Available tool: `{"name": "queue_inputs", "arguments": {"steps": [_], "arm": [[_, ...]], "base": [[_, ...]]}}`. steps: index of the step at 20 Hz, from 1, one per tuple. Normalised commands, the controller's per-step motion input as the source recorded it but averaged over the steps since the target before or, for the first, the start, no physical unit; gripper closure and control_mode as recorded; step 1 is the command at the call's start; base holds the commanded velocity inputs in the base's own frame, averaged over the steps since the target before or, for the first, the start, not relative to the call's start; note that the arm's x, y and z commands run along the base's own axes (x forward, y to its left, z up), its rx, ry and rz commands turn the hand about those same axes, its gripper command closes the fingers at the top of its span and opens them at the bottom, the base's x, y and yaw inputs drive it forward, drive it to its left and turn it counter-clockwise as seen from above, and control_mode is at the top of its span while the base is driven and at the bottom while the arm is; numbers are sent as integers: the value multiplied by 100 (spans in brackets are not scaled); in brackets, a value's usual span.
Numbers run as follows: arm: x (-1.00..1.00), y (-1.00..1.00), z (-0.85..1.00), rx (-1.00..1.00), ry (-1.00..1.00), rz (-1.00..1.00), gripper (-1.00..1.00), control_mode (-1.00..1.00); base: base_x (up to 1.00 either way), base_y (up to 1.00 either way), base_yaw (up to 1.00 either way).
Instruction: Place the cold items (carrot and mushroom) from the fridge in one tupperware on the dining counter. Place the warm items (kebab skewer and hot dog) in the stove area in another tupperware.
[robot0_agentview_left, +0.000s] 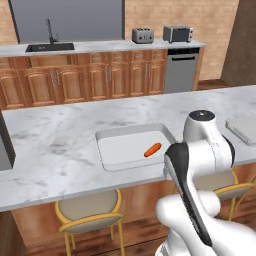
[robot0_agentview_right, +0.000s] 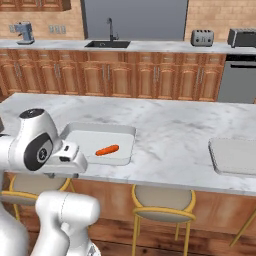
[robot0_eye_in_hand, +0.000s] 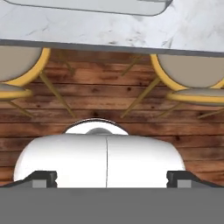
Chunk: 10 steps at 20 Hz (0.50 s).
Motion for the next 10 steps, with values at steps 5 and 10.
{"name": "queue_inputs", "arguments": {"steps": [5, 10], "arm": [[23, -4, 44, 32, -1, 0, -100, -100], [6, 0, 16, 7, 12, 0, -100, -100]], "base": [[0, 0, 0], [0, 0, 0]]}}
